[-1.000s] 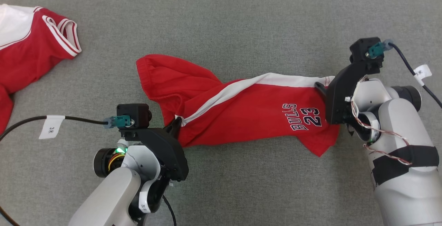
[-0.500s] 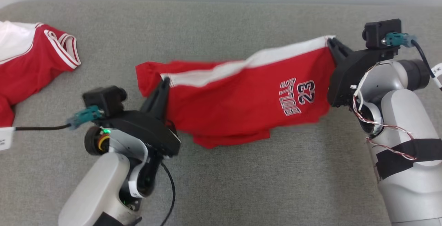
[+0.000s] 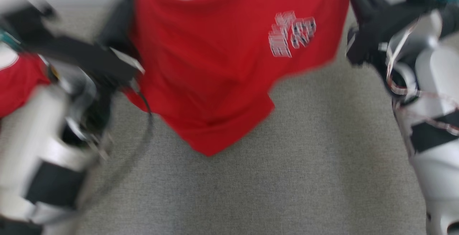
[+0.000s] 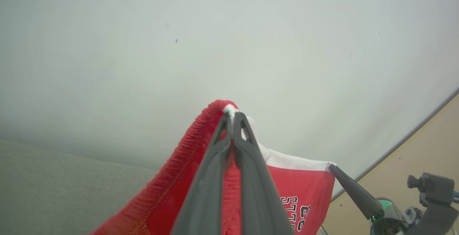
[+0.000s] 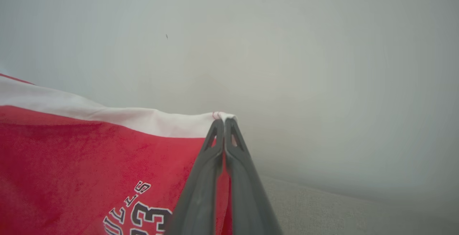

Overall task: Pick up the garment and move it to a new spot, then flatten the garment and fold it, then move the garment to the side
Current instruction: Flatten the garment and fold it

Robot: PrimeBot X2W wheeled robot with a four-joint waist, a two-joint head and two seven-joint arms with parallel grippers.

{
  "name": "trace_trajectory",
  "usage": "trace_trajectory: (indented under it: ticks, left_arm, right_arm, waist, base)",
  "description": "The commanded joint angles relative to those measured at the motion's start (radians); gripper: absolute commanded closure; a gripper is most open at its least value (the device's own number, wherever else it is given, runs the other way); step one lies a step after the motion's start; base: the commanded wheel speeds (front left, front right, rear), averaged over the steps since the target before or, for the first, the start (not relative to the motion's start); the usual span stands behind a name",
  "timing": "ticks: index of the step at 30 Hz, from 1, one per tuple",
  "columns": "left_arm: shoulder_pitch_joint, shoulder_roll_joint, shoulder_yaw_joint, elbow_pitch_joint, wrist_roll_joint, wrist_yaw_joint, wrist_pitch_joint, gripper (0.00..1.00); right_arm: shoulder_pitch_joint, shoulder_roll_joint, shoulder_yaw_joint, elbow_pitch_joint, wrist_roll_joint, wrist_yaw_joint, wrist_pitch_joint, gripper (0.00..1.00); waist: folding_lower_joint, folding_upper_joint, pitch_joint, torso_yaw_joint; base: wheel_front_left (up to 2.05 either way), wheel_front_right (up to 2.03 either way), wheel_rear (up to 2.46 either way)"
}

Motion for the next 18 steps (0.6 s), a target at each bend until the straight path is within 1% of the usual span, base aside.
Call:
trace_trajectory:
  ticks: [1,3,4,6,8,10,14,18]
  left_arm:
    - [-0.051,0.009,0.025,0.012,-0.029,0.003,0.013,1.00]
    - [-0.151,0.003,0.074,0.026,-0.066,0.007,0.027,1.00]
    - [-0.249,0.013,0.107,0.051,-0.079,0.015,0.036,1.00]
    - [-0.331,0.016,0.129,0.074,-0.086,0.015,0.034,1.00]
    - [-0.401,0.008,0.144,0.098,-0.095,-0.014,0.024,1.00]
    - [-0.462,0.017,0.161,0.124,-0.086,-0.043,-0.002,1.00]
    - [-0.569,0.021,0.200,0.165,-0.071,-0.084,-0.076,1.00]
    - [-0.629,0.018,0.223,0.195,-0.064,-0.118,-0.136,1.00]
  right_arm:
    - [-0.043,0.000,0.009,0.005,0.020,-0.002,-0.010,1.00]
    - [-0.123,-0.022,0.040,0.021,0.005,-0.002,-0.038,1.00]
    - [-0.206,-0.030,0.049,0.052,-0.021,-0.002,-0.092,1.00]
    - [-0.283,-0.026,0.057,0.091,-0.049,-0.002,-0.158,1.00]
    - [-0.343,-0.030,0.059,0.137,-0.089,-0.002,-0.228,1.00]
    - [-0.403,-0.032,0.049,0.178,-0.130,-0.002,-0.304,1.00]
    - [-0.509,-0.030,0.003,0.238,-0.231,-0.002,-0.451,1.00]
    - [-0.573,-0.031,-0.064,0.274,-0.346,-0.003,-0.525,1.00]
  waist:
    - [0.0000,0.0000,0.102,-0.058]
    - [0.0000,0.0000,0.162,-0.080]
    - [0.0000,0.0000,0.215,-0.100]
    - [0.0000,0.0000,0.253,-0.117]
    - [0.0000,0.0000,0.271,-0.128]
    - [0.0000,0.0000,0.276,-0.134]
    - [0.0000,0.0000,0.284,-0.141]
    - [0.0000,0.0000,0.278,-0.128]
  base:
    - [0.00,0.00,0.00]
    - [0.00,0.00,0.00]
    - [0.00,0.00,0.00]
    - [0.00,0.00,0.00]
    - [0.00,0.00,0.00]
    - [0.00,0.00,0.00]
    - [0.00,0.00,0.00]
    - [0.00,0.00,0.00]
